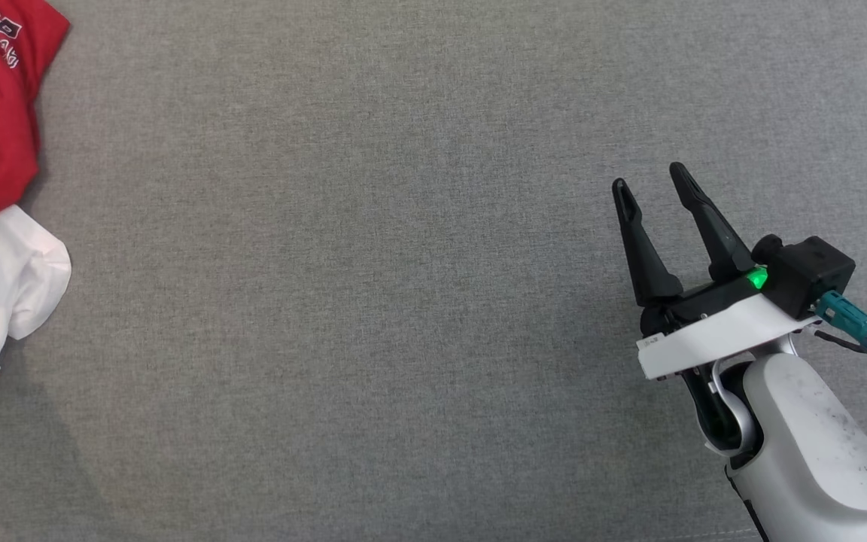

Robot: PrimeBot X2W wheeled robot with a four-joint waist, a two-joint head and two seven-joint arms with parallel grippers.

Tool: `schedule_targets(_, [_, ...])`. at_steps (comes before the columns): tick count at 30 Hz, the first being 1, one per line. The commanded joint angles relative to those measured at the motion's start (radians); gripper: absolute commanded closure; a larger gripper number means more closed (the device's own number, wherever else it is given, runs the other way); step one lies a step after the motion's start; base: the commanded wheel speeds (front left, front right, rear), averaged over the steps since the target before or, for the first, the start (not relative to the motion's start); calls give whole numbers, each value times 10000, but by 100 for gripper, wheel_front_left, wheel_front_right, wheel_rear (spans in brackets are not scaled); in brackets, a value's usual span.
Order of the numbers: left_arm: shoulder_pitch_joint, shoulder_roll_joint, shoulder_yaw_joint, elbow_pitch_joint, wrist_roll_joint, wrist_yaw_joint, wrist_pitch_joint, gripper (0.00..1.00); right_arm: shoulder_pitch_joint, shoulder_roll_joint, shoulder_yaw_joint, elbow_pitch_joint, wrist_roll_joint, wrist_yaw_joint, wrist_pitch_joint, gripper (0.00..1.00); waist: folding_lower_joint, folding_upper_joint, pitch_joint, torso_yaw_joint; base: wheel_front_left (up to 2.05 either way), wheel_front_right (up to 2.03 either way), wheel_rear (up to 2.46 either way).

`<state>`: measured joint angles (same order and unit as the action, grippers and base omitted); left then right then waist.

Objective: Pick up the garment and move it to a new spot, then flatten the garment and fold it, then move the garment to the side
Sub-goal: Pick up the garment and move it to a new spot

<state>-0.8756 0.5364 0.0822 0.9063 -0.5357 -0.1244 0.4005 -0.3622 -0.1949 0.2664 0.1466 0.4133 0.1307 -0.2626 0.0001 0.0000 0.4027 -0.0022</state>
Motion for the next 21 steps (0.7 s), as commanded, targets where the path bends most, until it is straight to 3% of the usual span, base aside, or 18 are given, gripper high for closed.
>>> schedule_targets(1, [-199, 179, -135, -62, 178, -56, -220, 100, 8, 46, -8, -9, -16, 0, -29, 0, -1, 0, -87, 22, 0, 0, 0])
schedule_targets(12, [-406, 356, -1731, -1218, -183, -76, -726, 100, 395, 383, 8, 246, 125, 0, -30, 0, -1, 0, -1479, -91, 0, 0, 0])
schedule_targets(21, [-138, 190, -3439, -3652, -888, -73, -372, 100, 1011, 619, -280, 396, 211, 0, -30, 0, -1, 0, -2814, -788, 0, 0, 0])
